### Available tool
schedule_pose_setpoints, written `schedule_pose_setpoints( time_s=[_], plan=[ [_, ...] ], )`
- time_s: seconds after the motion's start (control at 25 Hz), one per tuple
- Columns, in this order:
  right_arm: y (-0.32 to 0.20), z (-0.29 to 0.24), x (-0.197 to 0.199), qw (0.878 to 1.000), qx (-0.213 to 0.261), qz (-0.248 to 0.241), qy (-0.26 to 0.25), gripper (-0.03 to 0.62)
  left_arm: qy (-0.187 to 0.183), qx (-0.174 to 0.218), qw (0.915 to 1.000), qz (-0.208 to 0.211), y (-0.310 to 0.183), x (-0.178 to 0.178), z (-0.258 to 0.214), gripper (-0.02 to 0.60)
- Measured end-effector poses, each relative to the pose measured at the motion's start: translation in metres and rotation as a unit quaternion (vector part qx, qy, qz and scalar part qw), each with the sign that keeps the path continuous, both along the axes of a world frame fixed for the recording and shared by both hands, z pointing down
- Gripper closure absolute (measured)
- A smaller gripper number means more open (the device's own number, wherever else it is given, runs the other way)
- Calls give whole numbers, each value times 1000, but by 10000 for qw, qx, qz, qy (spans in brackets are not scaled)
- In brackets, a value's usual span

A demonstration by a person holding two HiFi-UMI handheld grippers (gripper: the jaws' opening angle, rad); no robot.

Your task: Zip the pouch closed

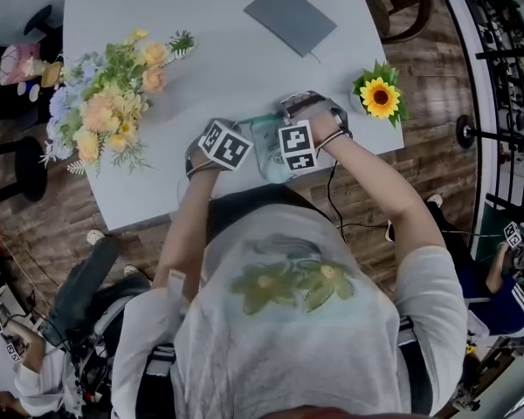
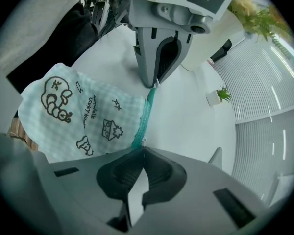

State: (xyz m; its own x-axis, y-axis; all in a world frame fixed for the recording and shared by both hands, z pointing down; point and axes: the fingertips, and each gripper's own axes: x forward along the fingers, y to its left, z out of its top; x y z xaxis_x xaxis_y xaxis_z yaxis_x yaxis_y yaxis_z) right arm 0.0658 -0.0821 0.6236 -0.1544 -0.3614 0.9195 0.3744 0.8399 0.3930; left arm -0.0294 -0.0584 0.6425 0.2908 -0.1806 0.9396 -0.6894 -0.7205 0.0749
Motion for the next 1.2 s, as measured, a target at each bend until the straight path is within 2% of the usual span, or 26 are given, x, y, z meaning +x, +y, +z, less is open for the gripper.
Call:
schedule_pose_setpoints(
  time_s=[1.2],
  plan=[
    [0,0,13,9991,-41,418,-111,576,55,-120,9999,-62,-1,0,0,557]
  ],
)
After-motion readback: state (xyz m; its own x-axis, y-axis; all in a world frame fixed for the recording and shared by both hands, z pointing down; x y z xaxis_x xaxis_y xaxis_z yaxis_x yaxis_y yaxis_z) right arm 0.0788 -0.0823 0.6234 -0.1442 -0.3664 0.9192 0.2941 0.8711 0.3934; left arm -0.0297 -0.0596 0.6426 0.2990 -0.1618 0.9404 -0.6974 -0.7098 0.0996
